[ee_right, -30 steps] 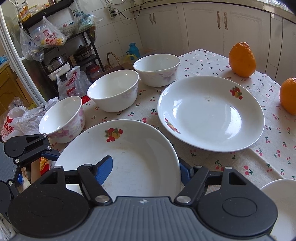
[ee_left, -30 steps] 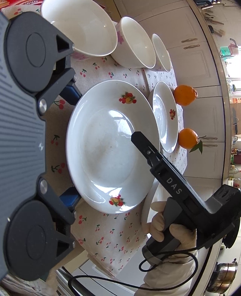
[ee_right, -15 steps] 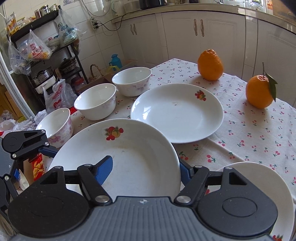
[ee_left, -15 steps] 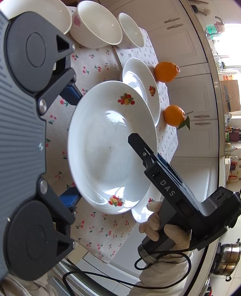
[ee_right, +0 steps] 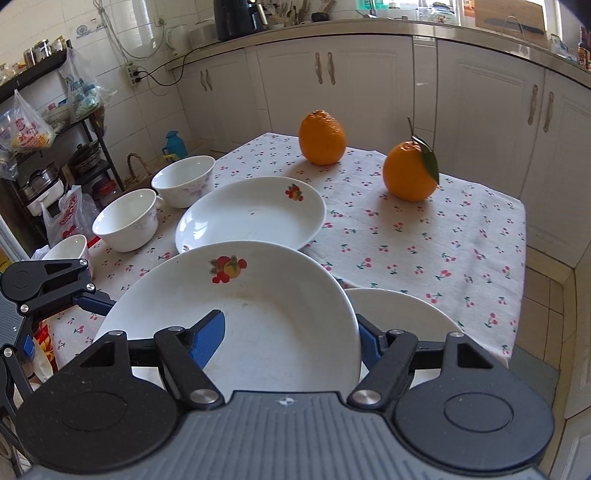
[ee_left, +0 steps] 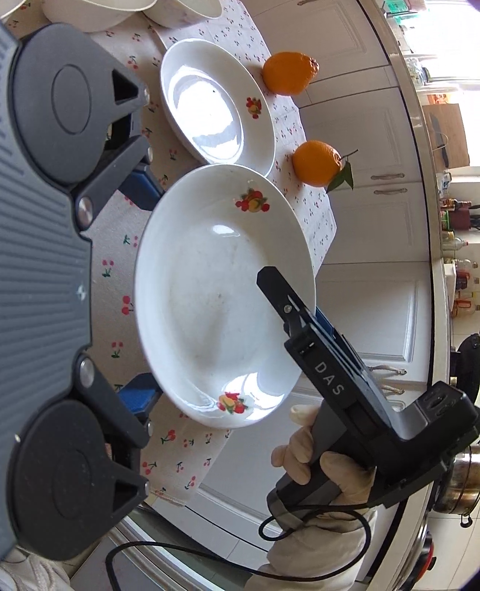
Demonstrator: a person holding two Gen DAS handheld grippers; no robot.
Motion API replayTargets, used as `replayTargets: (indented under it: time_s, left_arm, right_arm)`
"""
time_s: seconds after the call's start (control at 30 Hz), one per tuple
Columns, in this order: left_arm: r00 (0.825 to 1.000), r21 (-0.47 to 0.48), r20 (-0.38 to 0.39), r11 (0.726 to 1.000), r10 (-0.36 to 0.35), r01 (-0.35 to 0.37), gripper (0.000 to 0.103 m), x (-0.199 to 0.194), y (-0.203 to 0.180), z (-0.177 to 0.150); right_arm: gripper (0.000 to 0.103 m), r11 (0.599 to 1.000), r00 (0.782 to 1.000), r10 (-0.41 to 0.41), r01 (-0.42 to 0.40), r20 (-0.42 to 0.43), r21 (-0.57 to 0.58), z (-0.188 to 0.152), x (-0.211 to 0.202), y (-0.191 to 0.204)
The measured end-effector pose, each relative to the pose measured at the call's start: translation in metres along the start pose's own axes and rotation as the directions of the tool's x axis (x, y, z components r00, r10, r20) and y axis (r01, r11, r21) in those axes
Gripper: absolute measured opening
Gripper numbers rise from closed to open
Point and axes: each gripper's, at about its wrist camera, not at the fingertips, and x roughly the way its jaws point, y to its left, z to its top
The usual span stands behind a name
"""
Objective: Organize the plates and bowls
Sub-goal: 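Lift the held plate with the right gripper over another white plate, then lower the plate onto the other plate and open the right gripper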
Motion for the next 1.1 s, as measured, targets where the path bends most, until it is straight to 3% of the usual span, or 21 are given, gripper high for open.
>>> replayTargets:
  time_s: [0.47,1.1]
  left_arm:
    - [0.998,0.049,-0.029,0.997,-0.057,0.058,0.094,0.044,-0.01,0.025]
    - [0.995,0.057,-0.06,0.995,-0.076,0.08,0.094,0.071,-0.008,0.036]
  right_arm:
    - [0.079,0.994,0.998,-0.07,0.07,0.004,0.083,-0.019,-0.008,-0.045]
    - [0.079,0.984,0.993,-0.115,0.117,-0.022,0.135,-0.032,0.001,-0.068]
